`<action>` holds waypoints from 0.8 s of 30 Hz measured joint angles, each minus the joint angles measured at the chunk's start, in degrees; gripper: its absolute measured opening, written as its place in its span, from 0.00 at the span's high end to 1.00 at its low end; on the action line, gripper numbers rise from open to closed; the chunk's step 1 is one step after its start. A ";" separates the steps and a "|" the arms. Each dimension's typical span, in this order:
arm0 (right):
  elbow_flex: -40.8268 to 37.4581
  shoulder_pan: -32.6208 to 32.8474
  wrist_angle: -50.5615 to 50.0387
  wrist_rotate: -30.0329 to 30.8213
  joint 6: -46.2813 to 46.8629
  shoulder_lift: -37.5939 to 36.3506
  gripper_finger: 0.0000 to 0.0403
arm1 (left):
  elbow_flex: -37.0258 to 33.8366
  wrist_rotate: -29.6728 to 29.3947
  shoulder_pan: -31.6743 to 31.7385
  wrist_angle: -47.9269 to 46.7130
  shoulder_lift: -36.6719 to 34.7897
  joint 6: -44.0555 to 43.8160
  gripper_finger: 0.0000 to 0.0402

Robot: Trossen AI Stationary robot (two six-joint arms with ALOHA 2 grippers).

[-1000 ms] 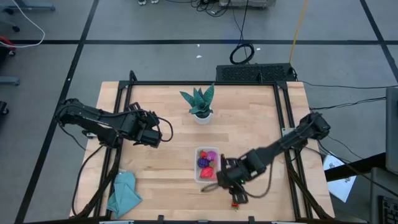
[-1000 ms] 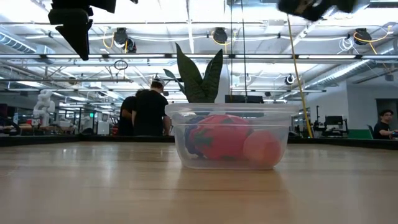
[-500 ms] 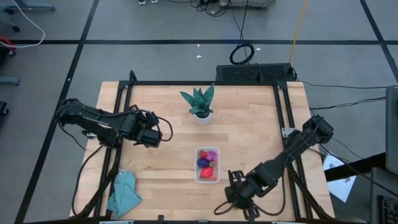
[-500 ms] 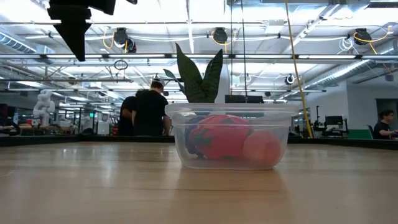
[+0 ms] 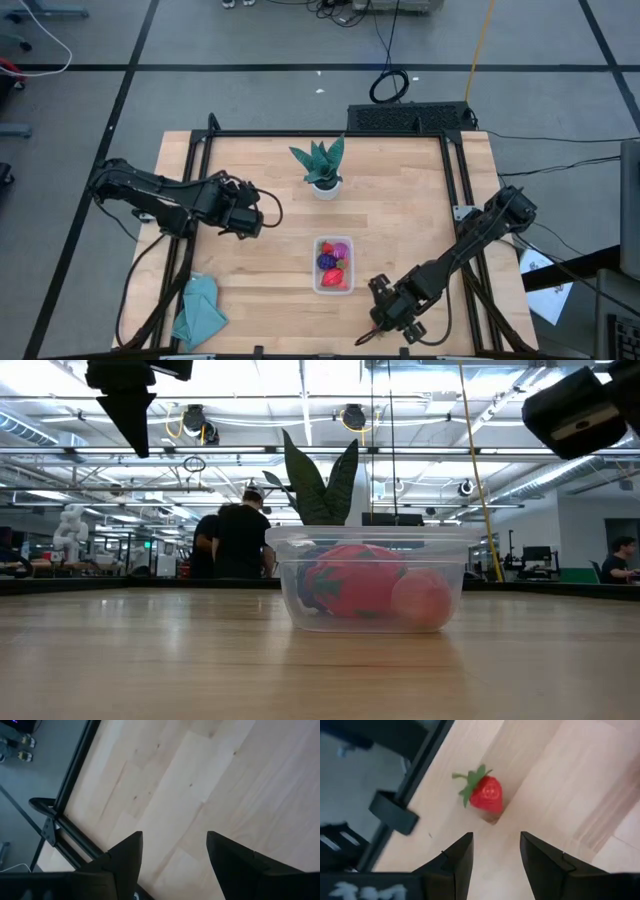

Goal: Pick and placing Produce into tupperware
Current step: Put the red strawberry into the transparent bin

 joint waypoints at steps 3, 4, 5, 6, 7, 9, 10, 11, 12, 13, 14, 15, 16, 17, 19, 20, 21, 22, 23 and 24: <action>-1.05 0.00 0.89 -0.25 -5.51 0.00 0.63 | 0.00 -1.17 0.00 0.11 0.01 -0.05 0.44; -1.28 0.00 0.68 -0.29 -7.55 0.00 0.63 | 0.00 -1.52 0.00 0.15 -0.01 -0.03 0.44; -1.41 0.00 0.58 -0.31 -9.61 0.00 0.63 | 0.00 -1.80 0.00 0.17 0.00 0.09 0.44; -1.43 0.00 0.61 -0.30 -11.68 0.00 0.63 | 0.00 -2.06 0.00 0.19 -0.01 0.36 0.44; -1.43 0.00 0.75 -0.32 -13.68 0.00 0.63 | 0.00 -2.19 0.00 0.29 0.00 0.80 0.44; -1.43 0.00 0.86 -0.33 -17.96 -0.02 0.63 | 0.00 -2.24 0.00 0.28 0.00 1.53 0.44; -1.43 0.00 0.98 -0.35 -19.88 -0.02 0.63 | 0.00 -2.24 0.00 0.29 -0.01 1.87 0.44; -1.43 0.00 1.29 -0.35 -21.44 -0.02 0.63 | 0.00 -2.22 0.00 0.32 0.00 2.20 0.44; -1.43 0.00 1.73 -0.37 -22.45 -0.02 0.63 | 0.00 -2.22 0.00 0.30 0.01 2.49 0.44; -1.43 0.00 2.13 -0.37 -23.35 -0.02 0.63 | 0.00 -2.23 0.00 0.29 0.00 2.86 0.44; -1.43 -0.01 2.41 -0.38 -24.19 -0.02 0.63 | 0.00 -2.22 0.00 0.29 0.00 2.84 0.44; -1.43 0.00 2.63 -0.40 -24.82 -0.02 0.63 | 0.00 -2.22 0.00 0.30 -0.01 2.82 0.44; -1.43 0.00 2.91 -0.40 -25.45 -0.02 0.63 | 0.00 -2.22 0.00 0.30 -0.01 2.79 0.44; -1.43 0.02 3.27 -0.40 -25.93 -0.02 0.63 | 0.00 -2.24 0.00 0.30 -0.01 2.79 0.44; -1.43 0.22 3.86 -0.40 -26.01 -0.02 0.63 | 0.00 -2.24 0.00 0.30 0.00 2.77 0.44; -1.43 0.39 4.24 -0.40 -26.01 -0.02 0.63 | 0.00 -2.22 0.00 0.30 -0.01 2.77 0.44; -1.43 0.58 4.72 -0.41 -26.01 -0.02 0.63 | 0.00 -2.22 0.00 0.30 0.00 2.74 0.44; -1.43 0.82 5.19 -0.47 -26.03 -0.02 0.63 | 0.00 -2.22 0.00 0.30 0.00 2.61 0.44; -1.43 1.03 5.67 -0.58 -26.13 -0.02 0.63 | 0.00 -2.22 0.00 0.32 -0.01 2.27 0.44; -1.43 1.29 6.09 -0.63 -26.31 -0.02 0.63 | 0.00 -2.22 0.00 0.36 0.00 1.84 0.44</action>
